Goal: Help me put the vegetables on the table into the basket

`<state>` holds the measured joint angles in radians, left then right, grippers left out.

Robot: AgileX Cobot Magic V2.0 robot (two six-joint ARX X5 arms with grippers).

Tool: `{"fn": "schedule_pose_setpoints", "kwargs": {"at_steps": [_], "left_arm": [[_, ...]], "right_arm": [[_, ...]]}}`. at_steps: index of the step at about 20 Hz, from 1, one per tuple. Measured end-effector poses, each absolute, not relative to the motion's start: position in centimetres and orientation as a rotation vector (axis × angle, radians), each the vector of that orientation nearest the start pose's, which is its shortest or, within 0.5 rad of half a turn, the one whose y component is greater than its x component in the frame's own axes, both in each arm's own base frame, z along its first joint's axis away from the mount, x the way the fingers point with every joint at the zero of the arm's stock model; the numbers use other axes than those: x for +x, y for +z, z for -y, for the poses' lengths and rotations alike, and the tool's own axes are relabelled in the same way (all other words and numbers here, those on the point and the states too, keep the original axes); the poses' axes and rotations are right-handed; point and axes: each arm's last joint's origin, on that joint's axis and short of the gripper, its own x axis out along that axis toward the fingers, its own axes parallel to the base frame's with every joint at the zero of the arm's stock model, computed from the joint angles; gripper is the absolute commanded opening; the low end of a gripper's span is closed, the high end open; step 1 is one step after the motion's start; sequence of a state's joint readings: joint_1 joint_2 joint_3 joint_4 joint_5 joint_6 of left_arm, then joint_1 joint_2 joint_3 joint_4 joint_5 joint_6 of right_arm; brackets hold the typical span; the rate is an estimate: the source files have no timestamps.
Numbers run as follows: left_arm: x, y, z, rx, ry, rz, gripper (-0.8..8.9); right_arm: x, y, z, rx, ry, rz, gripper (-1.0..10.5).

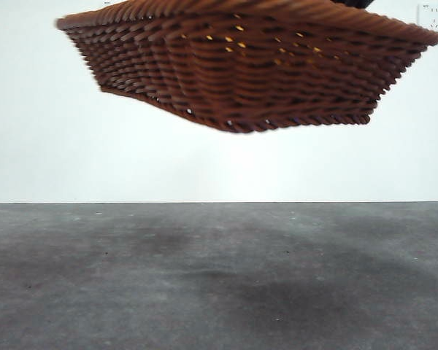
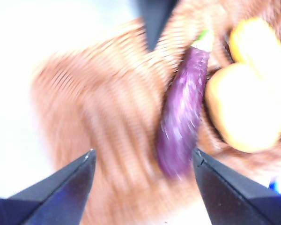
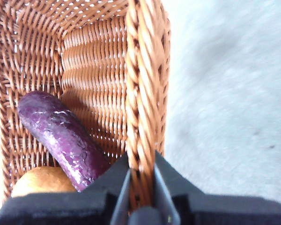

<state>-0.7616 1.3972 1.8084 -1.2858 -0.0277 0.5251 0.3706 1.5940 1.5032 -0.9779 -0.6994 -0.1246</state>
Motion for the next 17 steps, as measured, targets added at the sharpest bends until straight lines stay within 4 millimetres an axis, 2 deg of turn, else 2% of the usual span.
{"fn": "schedule_pose_setpoints", "kwargs": {"at_steps": [4,5,7,8,10,12,15,17], "left_arm": [[13.5,47.4,11.0,0.569,-0.745,-0.57,3.41],[12.5,47.8,9.9,0.538,-0.727,-0.558,3.09],[10.7,48.6,8.4,0.502,-0.712,-0.508,0.32],[9.9,48.9,7.8,0.487,-0.709,-0.485,-0.05],[8.4,49.3,6.6,0.458,-0.701,-0.443,-0.07],[7.4,49.6,5.8,0.428,-0.694,-0.419,-0.07],[6.5,49.8,5.1,0.39,-0.685,-0.401,-0.07],[6.2,49.9,4.8,0.38,-0.682,-0.393,-0.07]], "right_arm": [[30.2,32.6,-9.6,0.222,0.917,-1.069,-0.1],[30.5,32.5,-8.2,0.251,0.874,-1.071,-0.1],[31.2,32.5,-5.1,0.305,0.779,-1.059,-0.1],[31.3,32.5,-3.6,0.328,0.729,-1.053,-0.1],[31.6,32.4,-0.6,0.352,0.608,-1.039,-0.1],[31.6,32.3,1.3,0.353,0.521,-1.033,-0.1],[32.0,31.8,2.5,0.323,0.468,-0.988,-0.1],[32.2,29.5,2.8,0.33,0.454,-0.984,-0.1]]}}
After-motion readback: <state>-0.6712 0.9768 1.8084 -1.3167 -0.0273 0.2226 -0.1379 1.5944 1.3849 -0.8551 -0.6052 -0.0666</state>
